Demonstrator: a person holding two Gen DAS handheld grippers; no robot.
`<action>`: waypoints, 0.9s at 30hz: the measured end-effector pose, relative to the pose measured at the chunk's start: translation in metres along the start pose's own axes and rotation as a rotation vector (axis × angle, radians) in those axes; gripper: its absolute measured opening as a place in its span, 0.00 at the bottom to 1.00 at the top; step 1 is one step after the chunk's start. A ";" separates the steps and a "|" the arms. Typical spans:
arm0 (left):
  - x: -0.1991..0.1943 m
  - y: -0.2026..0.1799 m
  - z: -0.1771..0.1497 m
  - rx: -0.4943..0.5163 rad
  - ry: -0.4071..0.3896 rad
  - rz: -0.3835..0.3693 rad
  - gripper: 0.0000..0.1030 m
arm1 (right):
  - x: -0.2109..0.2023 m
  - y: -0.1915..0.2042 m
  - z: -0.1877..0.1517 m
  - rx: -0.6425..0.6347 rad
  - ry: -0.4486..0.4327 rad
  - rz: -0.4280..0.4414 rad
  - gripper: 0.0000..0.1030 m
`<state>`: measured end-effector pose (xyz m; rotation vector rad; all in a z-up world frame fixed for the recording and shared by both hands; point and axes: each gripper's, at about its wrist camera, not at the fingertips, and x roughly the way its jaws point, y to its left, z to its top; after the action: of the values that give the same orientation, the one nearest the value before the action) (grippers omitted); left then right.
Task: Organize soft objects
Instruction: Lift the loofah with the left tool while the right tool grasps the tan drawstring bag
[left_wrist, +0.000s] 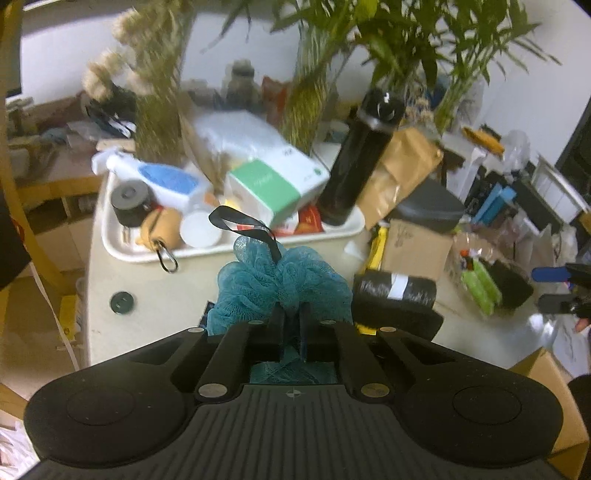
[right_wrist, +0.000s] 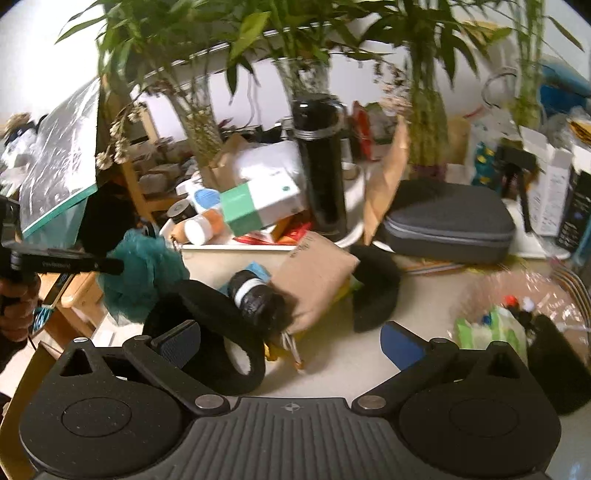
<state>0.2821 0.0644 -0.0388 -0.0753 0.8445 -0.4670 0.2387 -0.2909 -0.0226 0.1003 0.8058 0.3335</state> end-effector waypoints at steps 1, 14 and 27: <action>-0.005 0.000 0.000 -0.008 -0.013 0.000 0.07 | 0.002 0.002 0.002 -0.014 0.001 0.010 1.00; -0.060 -0.014 -0.002 -0.007 -0.144 0.016 0.06 | 0.037 0.005 0.021 -0.141 0.050 0.073 1.00; -0.089 -0.031 -0.004 0.000 -0.209 -0.018 0.06 | 0.088 -0.025 0.026 -0.022 0.039 0.092 0.87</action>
<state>0.2174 0.0747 0.0286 -0.1291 0.6394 -0.4671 0.3206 -0.2842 -0.0712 0.1112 0.8372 0.4324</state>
